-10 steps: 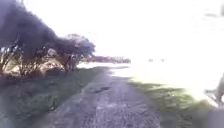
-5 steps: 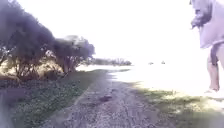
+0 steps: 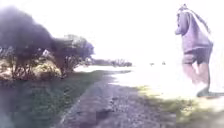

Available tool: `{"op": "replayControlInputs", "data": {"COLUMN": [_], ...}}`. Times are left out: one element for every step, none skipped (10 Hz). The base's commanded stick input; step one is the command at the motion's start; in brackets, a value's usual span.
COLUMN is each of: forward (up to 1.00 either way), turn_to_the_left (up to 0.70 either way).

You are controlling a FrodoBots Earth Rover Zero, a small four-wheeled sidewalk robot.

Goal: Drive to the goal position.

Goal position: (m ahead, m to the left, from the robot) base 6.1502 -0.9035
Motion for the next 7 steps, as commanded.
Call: {"op": "replayControlInputs", "data": {"forward": [1.0, 1.0, 1.0, 1.0, 1.0, 1.0, 1.0], "turn_to_the_left": [0.0, 0.0, 0.0, 0.0, 0.0, 0.0, 0.0]}}
